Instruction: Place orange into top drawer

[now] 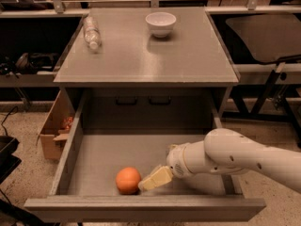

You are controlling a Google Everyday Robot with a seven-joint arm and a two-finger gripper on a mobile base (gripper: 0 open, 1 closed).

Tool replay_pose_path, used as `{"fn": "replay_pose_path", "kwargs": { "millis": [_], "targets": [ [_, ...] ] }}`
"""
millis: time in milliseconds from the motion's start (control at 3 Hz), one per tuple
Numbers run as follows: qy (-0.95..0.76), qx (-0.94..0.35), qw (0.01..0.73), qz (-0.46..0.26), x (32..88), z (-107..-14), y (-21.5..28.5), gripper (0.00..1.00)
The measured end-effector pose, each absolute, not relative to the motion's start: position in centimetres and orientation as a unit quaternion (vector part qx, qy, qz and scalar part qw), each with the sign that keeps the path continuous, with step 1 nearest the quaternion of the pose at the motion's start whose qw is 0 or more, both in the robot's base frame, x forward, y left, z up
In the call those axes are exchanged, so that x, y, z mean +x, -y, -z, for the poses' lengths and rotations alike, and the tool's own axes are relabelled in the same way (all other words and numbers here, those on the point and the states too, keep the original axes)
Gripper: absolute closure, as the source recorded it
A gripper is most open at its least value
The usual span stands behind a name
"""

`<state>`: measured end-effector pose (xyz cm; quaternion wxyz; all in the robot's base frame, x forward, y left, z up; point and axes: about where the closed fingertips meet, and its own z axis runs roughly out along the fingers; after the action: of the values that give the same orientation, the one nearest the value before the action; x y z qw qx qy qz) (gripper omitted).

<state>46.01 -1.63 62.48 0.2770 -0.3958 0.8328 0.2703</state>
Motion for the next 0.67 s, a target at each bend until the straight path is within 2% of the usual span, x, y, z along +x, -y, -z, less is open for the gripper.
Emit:
{"fn": "replay_pose_path", "kwargs": {
  "millis": [667],
  "targets": [
    [-0.840,-0.368,0.323,-0.232,47.3,-77.0,11.3,0.00]
  ]
}}
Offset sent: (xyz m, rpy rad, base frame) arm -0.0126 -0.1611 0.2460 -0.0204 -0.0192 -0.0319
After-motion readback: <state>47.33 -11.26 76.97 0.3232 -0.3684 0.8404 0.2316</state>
